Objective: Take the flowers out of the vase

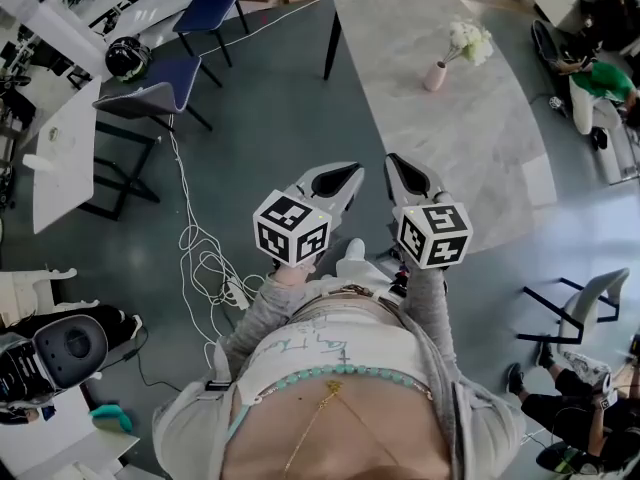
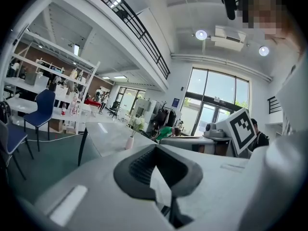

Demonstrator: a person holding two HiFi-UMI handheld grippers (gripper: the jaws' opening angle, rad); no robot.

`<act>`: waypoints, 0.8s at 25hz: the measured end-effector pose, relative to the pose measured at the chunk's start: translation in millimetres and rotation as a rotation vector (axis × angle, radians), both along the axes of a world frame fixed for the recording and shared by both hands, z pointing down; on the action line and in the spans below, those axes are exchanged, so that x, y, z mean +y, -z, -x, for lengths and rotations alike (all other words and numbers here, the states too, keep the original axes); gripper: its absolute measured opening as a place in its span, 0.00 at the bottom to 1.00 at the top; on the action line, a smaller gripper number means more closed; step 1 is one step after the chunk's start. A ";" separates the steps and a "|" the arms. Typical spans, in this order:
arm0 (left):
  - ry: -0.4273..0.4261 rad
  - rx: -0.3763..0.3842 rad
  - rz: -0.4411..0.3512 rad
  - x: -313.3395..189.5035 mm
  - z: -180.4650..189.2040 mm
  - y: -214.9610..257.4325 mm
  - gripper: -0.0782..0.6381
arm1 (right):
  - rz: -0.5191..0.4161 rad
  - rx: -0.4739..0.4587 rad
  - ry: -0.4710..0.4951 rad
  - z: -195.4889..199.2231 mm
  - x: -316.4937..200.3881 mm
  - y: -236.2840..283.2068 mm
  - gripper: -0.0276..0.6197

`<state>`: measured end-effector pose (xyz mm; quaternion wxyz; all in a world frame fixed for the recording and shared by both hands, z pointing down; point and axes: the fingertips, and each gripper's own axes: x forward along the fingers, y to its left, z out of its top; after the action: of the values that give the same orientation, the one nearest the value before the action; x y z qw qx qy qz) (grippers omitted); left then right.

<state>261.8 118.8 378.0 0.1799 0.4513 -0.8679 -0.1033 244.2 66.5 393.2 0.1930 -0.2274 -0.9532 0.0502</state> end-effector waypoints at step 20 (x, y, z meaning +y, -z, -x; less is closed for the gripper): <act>0.013 0.016 0.007 -51.6 50.6 -11.3 0.11 | 0.014 -0.008 0.029 51.2 -48.0 -7.6 0.08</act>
<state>211.2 67.2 389.3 0.1878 0.4443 -0.8696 -0.1052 193.0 18.5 400.8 0.1884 -0.2426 -0.9502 0.0533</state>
